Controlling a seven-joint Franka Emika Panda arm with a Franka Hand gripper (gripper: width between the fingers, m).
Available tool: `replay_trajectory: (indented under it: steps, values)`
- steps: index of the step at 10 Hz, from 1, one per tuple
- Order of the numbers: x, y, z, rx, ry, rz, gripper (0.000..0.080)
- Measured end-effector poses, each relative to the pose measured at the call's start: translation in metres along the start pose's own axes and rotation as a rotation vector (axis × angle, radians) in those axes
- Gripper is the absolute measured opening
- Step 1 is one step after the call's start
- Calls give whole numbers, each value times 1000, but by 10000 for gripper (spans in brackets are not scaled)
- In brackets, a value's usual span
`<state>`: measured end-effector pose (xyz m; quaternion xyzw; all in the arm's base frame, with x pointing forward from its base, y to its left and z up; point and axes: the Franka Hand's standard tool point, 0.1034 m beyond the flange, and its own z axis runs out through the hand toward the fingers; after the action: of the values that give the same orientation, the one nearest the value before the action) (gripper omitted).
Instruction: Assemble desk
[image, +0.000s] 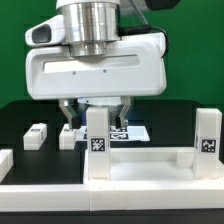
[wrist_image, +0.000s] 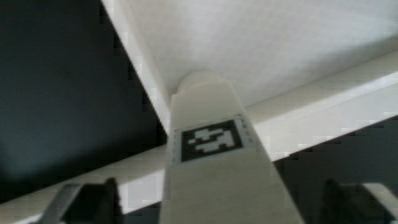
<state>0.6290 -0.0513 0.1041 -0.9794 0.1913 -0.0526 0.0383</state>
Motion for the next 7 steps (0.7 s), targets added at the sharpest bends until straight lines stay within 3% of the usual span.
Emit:
replay_trajectory:
  steps: [1, 2, 3, 7]
  values:
    - [0, 1, 0, 0, 0, 1, 398]
    - [0, 0, 0, 1, 0, 57, 398]
    - [0, 1, 0, 0, 0, 131, 287]
    - [-1, -3, 1, -22, 15, 678, 287]
